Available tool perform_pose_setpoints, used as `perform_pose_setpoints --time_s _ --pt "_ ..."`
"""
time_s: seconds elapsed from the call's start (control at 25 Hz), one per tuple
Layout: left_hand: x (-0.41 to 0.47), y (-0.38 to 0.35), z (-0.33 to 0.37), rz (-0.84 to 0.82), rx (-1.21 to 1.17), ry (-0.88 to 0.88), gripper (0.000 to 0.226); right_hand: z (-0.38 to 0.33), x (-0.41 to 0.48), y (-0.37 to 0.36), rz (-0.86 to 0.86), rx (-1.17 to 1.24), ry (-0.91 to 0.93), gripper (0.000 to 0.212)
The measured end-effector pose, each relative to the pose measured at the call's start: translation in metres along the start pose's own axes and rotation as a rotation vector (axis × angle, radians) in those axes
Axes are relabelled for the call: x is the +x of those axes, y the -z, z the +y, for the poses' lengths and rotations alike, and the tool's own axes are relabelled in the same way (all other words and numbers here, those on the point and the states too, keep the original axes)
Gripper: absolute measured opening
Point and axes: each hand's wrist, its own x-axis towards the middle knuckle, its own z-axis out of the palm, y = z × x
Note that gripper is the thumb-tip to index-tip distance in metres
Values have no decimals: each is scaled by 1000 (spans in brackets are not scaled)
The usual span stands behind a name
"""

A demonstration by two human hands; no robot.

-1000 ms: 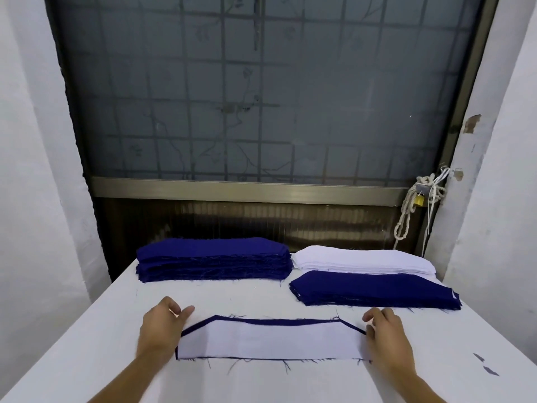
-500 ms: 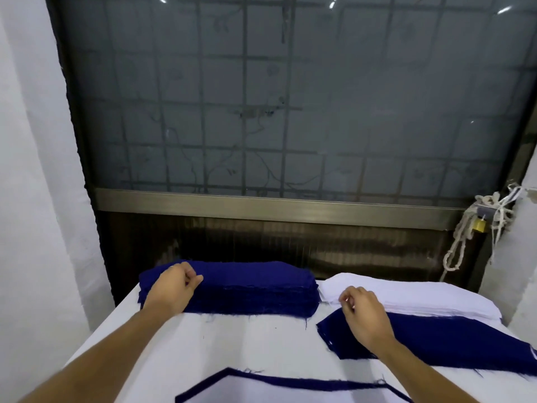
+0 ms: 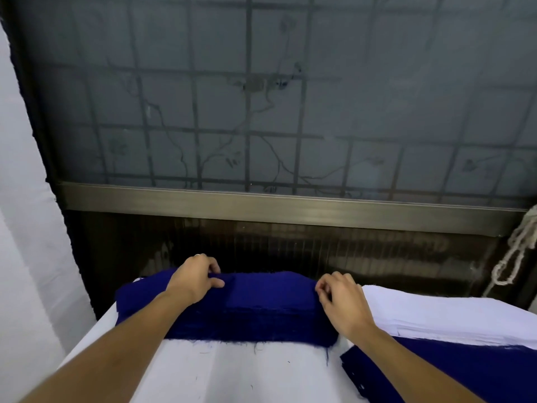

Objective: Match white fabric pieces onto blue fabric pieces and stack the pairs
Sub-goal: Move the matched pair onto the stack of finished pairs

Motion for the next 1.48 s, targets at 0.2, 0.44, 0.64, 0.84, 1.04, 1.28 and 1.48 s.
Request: perform_pose_setpoints --time_s 0.2,0.44,0.64,0.84,1.04,1.28,1.48 --pt "-5 0 -1 171 165 -146 19 -14 5 -10 4 -30 34 13" --pt "-2 2 -3 176 385 -247 19 -32 8 -16 7 -42 72 16" --pt "-10 11 3 255 300 -359 24 -58 20 -17 -5 -26 139 30" --pt "-34 29 24 99 219 -536 20 -113 27 -20 -84 131 317 44" --pt "-51 49 30 68 337 -564 25 -117 20 -10 -168 170 195 24" --pt "-63 81 15 -38 199 -456 36 -88 10 34 -176 116 79 21" --pt "-85 93 6 -122 12 -381 22 -58 -21 65 -248 63 -27 21"
